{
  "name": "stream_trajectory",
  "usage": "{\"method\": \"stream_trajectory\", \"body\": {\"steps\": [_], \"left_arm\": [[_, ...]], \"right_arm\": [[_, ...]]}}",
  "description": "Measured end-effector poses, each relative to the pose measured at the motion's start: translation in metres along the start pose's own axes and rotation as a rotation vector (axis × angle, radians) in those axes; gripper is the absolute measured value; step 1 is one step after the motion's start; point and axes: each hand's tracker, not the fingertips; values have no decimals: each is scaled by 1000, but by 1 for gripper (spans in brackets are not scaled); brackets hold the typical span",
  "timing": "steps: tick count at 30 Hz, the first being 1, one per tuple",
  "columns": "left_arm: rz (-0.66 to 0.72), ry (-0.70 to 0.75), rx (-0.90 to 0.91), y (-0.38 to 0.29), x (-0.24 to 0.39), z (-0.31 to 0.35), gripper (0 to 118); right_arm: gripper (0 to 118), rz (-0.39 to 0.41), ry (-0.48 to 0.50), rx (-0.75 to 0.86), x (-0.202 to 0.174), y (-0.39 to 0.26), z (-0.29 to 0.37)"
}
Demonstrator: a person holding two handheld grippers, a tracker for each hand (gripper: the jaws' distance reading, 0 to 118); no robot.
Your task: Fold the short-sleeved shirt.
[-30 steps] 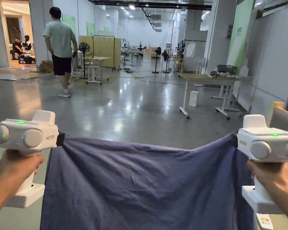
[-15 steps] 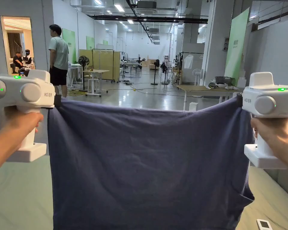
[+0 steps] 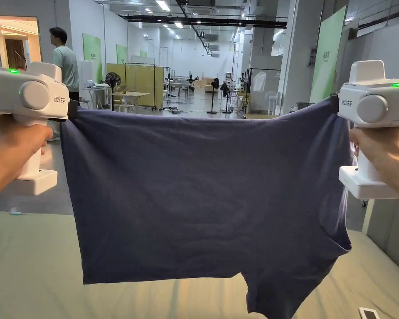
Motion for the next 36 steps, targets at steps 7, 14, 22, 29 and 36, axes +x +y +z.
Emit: {"method": "stream_trajectory", "body": {"steps": [7,14,22,29,36], "left_arm": [[-7,-14,-49,-43,-4,8,4],[-10,-53,-100,-104,-10,34,4],[-8,-72,-110,-157,-17,91,4],[-30,-94,-139,-224,-16,143,4],[-8,-92,-180,-304,-24,209,4]], "right_arm": [[0,44,24,-29,-8,-34,35],[0,53,57,-82,-14,-82,77],[0,51,82,-129,-13,-124,141],[0,37,119,-189,-11,-178,217],[0,22,140,-244,-7,-238,291]]}}
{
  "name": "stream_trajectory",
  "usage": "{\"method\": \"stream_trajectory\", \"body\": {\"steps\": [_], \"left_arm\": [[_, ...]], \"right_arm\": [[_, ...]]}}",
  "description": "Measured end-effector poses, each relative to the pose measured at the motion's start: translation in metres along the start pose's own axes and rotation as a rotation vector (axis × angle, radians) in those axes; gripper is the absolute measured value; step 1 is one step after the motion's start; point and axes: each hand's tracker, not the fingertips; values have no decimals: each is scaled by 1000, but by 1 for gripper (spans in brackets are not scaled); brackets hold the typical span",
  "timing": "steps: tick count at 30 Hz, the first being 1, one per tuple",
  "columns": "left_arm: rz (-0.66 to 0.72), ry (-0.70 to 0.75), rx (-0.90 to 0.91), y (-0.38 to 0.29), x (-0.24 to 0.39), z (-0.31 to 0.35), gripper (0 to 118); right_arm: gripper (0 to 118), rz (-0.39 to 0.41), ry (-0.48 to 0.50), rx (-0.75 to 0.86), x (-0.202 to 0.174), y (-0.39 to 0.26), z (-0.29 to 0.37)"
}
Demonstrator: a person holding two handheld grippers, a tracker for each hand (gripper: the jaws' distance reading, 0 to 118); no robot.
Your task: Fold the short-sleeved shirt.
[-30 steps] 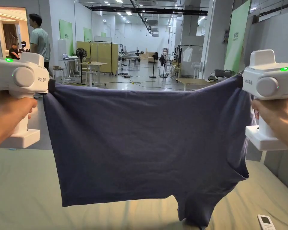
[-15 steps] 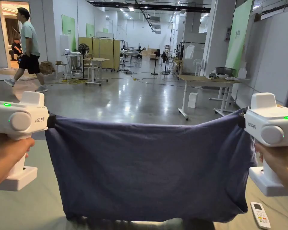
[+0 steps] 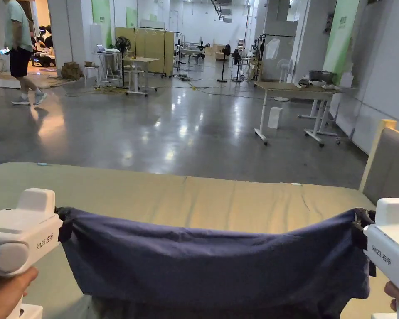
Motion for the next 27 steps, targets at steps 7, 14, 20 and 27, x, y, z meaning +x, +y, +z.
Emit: {"method": "stream_trajectory", "body": {"steps": [7,14,20,27], "left_arm": [[50,0,-98,-80,-10,44,4],[76,-17,-266,-147,-10,69,4],[18,-42,-428,-190,-7,71,4],[-31,-65,-587,-233,-10,56,4]], "right_arm": [[0,13,20,-94,-18,-64,66],[0,-9,47,-306,-33,-131,105],[0,13,76,-492,-40,-186,121],[0,85,100,-649,-49,-230,114]]}}
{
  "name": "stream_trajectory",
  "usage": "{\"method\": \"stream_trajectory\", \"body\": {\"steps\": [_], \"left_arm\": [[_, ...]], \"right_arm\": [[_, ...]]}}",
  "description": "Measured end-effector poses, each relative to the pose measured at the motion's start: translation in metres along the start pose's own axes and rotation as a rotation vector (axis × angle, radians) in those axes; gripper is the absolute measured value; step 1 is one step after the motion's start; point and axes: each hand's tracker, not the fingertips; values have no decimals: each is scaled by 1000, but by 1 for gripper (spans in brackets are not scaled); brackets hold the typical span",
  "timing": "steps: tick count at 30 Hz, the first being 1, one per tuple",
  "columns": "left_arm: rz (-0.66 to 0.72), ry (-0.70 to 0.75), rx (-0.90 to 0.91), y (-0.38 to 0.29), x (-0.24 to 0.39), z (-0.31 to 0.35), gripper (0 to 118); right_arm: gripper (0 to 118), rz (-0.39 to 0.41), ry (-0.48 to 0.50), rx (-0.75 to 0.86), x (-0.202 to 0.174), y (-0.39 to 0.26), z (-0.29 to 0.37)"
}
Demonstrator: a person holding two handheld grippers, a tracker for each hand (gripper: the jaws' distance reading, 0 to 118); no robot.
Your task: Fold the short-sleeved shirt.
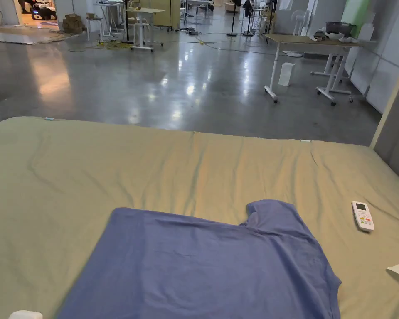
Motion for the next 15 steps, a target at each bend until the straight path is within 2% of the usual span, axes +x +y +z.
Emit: {"method": "stream_trajectory", "body": {"steps": [7,9,11,12,14,15], "left_arm": [[-10,-7,-79,-18,2,-31,4],[6,-9,-70,-16,2,-30,4],[22,11,-72,-12,-3,-30,13],[25,41,-72,-9,-5,-29,21],[38,51,-40,2,-5,-22,48],[57,41,9,7,1,-13,60]], "right_arm": [[1,50,5,-131,-4,-21,-29],[7,54,-2,-139,-6,-19,-24],[37,47,-41,-125,-6,-15,-16],[47,20,-55,-98,-4,-12,-11],[75,-39,-56,-16,-4,6,9],[81,-77,-51,42,-3,15,16]]}}
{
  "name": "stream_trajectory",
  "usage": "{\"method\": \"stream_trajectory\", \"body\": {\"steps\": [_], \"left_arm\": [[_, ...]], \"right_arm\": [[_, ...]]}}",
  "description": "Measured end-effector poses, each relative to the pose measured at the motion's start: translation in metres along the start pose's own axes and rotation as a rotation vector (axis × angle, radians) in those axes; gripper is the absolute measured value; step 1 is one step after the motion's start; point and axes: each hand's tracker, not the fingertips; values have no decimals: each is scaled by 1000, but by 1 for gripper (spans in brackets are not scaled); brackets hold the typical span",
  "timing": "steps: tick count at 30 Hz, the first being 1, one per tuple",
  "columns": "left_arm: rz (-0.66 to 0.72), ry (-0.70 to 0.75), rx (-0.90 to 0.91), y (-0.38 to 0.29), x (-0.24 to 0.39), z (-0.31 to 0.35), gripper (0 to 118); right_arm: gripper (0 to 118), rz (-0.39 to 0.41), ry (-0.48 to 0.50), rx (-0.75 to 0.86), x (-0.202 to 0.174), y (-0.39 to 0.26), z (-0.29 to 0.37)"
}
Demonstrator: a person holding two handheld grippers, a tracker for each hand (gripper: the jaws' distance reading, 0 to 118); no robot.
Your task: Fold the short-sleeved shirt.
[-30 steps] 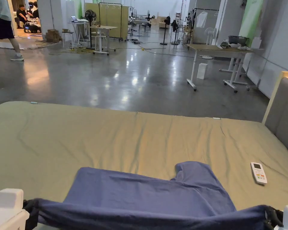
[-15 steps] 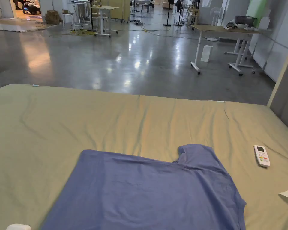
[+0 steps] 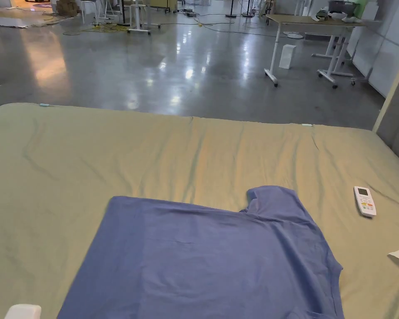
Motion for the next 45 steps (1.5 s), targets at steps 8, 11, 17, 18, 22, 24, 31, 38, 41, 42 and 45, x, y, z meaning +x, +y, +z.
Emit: {"method": "stream_trajectory", "body": {"steps": [8,11,17,18,22,24,31,38,41,42,45], "left_arm": [[58,-93,415,67,56,58,65],[55,-85,517,86,83,74,48],[17,-82,665,100,114,98,4],[22,-81,671,100,117,101,4],[14,-90,631,98,111,99,0],[18,-106,591,92,99,94,0],[-3,-77,342,49,52,76,0],[122,-124,52,5,5,44,0],[119,-114,-38,-3,-2,27,0],[124,-99,-55,-4,-3,21,1],[159,-82,-106,-6,-10,2,37]], "right_arm": [[82,-164,-42,472,-17,64,13],[48,-184,-60,549,-36,89,23],[0,-161,-74,670,-56,111,25],[0,-151,-83,680,-60,115,28],[0,-142,-73,683,-62,118,29],[0,-145,-57,664,-61,116,24],[0,-130,-34,588,-64,102,10],[0,-99,-2,515,-73,87,-5],[0,-95,12,488,-77,84,-10],[0,-92,16,481,-77,83,-12],[0,-85,21,468,-79,81,-14]]}}
